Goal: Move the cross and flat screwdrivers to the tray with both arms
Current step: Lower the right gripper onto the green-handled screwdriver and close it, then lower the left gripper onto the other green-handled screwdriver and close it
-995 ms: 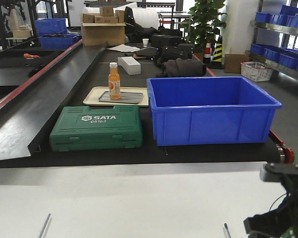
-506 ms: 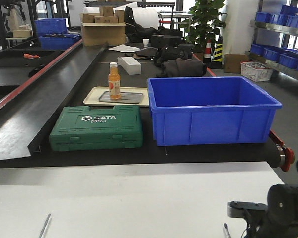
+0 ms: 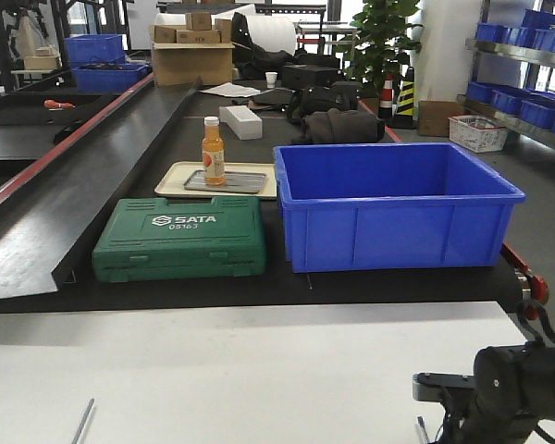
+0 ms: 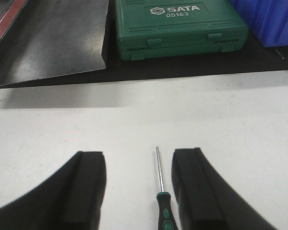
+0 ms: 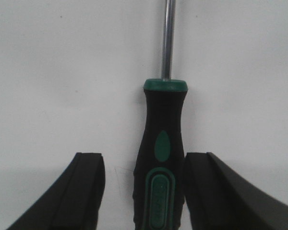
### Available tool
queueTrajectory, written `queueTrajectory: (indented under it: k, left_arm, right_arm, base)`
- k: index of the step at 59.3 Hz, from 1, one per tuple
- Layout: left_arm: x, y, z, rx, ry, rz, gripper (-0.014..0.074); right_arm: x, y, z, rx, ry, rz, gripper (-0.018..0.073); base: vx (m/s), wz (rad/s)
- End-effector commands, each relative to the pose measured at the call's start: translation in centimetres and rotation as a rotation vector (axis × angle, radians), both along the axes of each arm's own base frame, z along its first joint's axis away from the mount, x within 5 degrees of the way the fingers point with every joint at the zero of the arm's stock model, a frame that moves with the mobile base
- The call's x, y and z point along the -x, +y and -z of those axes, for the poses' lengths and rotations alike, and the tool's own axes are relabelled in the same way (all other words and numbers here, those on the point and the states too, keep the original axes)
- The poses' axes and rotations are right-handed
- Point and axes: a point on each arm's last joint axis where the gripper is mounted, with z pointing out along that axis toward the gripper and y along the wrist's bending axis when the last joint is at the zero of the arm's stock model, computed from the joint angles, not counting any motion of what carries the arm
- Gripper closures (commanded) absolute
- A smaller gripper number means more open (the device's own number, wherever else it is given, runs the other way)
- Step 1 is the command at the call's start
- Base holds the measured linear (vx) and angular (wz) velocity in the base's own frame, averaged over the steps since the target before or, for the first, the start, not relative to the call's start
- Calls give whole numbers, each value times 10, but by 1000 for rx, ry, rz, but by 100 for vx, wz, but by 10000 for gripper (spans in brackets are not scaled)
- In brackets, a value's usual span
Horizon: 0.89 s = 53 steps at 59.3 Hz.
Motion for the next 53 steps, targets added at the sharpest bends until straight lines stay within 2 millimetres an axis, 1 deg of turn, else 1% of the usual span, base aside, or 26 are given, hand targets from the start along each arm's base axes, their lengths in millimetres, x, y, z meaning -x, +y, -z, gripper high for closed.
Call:
queueTrajectory:
  k: [1, 7, 22, 34, 40, 45, 50, 53]
  left_arm:
    - [-1, 0, -20, 19, -119, -4, 145]
    - [-1, 0, -20, 19, -119, -4, 145]
    - [-1, 0, -20, 19, -118, -4, 145]
    - [-1, 0, -19, 18, -106, -4, 145]
    - [-1, 0, -19, 18, -101, -4, 145]
    - [-1, 0, -19, 18, -101, -4, 145]
    - [-1, 0, -19, 18, -99, -4, 145]
    - [-1, 0, -18, 21, -94, -5, 145]
  right_arm:
    - [-4, 0, -11, 0, -24, -4, 128]
    - [-4, 0, -3, 10, 14, -5, 128]
    - [-4, 0, 6, 13, 31, -4, 129]
    - [-5, 0, 20, 16, 61, -2, 150]
    - [-5, 0, 27, 20, 85, 4, 176]
    - [-4, 0, 30, 21, 98, 20, 230]
    - [-4, 0, 30, 21, 99, 24, 344]
    - [-4, 0, 30, 21, 99, 24, 431]
  base:
    - [0, 0]
    - [0, 0]
    - [0, 0]
    - [0, 0]
    - [0, 0]
    - [0, 0]
    - [0, 0]
    - [0, 0]
